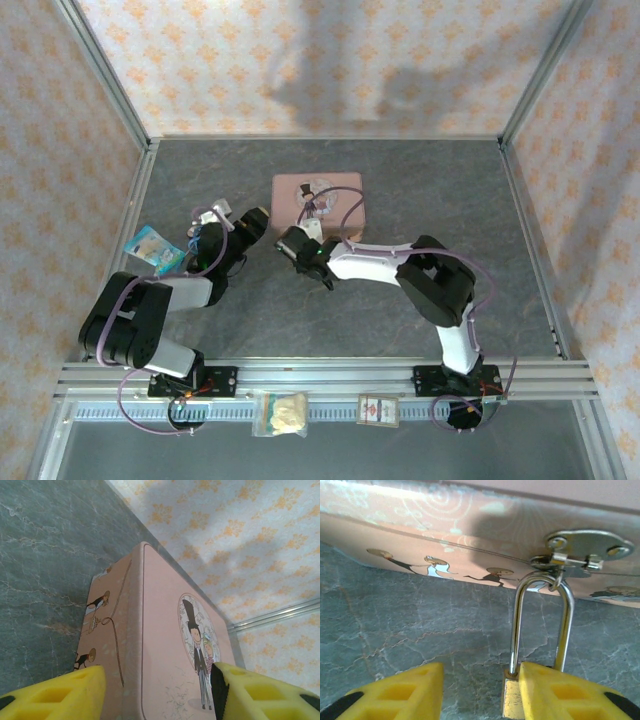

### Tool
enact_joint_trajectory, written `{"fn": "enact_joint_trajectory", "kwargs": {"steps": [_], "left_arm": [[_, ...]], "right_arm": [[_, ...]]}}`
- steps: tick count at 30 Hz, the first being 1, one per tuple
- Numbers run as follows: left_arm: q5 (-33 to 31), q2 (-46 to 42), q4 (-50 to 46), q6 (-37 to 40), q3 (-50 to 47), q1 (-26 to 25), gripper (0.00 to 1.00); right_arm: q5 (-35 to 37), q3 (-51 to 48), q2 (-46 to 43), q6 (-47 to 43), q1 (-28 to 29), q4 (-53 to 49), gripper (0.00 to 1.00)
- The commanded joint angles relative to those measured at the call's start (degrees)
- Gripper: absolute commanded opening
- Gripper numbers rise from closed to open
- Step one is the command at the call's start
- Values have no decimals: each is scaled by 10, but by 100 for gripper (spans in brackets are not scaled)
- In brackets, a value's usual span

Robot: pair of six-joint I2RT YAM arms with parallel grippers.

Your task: Unlock the padlock with the key

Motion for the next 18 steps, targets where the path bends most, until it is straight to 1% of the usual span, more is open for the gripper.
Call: {"fn": "enact_joint_trajectory", "kwargs": {"steps": [1,5,10,13,18], "left_arm": [[2,-19,29,-6,-10,6,56],[0,-23,26,-6,-11,7,56],[1,-24,29,-9,-10,7,56],[-2,-27,27,-10,-11,8,56],[-4,-32,27,-11,-17,8,56]], "right_arm": [[42,7,19,1,0,-43,41],[83,15,28,-3,1,-73,41],[103,22,25,-9,7,-84,41],[107,17,6,-13,11,-84,42],[122,-3,-21,-43,10,-75,48]]}}
